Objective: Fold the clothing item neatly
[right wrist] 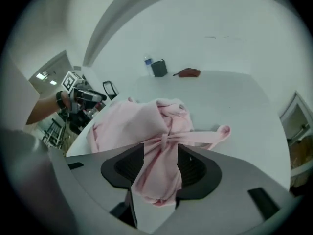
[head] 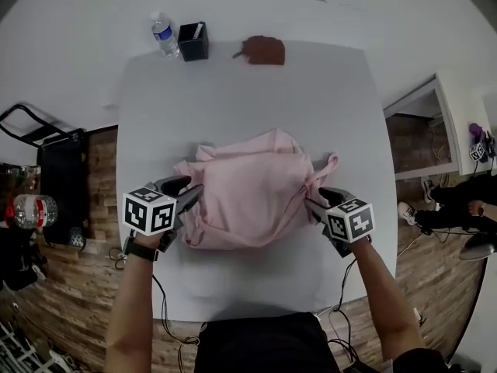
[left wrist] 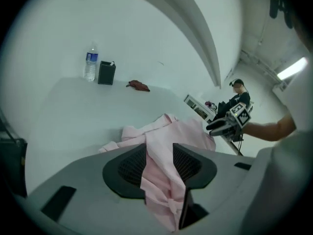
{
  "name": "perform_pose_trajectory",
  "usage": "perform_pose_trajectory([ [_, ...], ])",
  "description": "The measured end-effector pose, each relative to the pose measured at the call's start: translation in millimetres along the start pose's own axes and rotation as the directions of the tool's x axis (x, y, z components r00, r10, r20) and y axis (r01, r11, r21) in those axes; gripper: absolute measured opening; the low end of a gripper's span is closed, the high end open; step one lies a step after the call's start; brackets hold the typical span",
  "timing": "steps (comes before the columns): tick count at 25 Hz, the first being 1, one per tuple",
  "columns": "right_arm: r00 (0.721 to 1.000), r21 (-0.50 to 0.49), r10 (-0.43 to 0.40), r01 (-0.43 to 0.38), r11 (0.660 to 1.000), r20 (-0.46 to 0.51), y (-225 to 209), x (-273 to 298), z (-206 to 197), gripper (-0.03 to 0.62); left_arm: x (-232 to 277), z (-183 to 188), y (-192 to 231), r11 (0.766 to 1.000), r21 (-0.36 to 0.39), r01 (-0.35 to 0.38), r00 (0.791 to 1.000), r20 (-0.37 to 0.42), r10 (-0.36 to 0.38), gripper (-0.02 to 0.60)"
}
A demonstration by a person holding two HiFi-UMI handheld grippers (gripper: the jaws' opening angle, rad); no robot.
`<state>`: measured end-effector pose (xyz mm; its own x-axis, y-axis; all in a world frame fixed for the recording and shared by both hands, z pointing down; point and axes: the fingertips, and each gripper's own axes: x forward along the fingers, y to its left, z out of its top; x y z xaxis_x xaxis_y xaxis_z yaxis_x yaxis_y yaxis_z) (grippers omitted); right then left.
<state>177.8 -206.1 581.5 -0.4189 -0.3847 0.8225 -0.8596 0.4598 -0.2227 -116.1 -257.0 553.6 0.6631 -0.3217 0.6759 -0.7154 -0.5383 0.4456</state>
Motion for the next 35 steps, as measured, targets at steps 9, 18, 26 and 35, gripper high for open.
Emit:
perform_pose_trajectory([
  [9, 0.986, -0.824, -0.156, 0.038, 0.565, -0.062, 55.0, 3.5, -7.2, 0.206, 25.8, 10.8, -15.8, 0.998, 0.055, 0.039, 0.999, -0.019, -0.038, 0.169],
  [18, 0.981, -0.982, -0.178, -0.049, 0.185, -0.082, 66.8, 32.8, -14.4, 0.031, 19.3, 13.1, -38.4, 1.000, 0.000, -0.009, 0.992, 0.128, 0.009, 0.153],
  [26, 0.968, -0.806, -0.058, 0.237, 0.542, 0.245, 118.4, 26.4, 88.0, 0.025, -6.3, 23.5, -42.5, 0.992, -0.034, -0.119, 0.971, 0.206, 0.124, 0.127],
  [35, 0.989, -0.851, -0.137, 0.025, 0.525, -0.055, 78.8, 84.9, 55.0, 0.187, 2.0, -7.4, -40.9, 0.951, -0.174, -0.257, 0.932, 0.216, 0.292, 0.086],
])
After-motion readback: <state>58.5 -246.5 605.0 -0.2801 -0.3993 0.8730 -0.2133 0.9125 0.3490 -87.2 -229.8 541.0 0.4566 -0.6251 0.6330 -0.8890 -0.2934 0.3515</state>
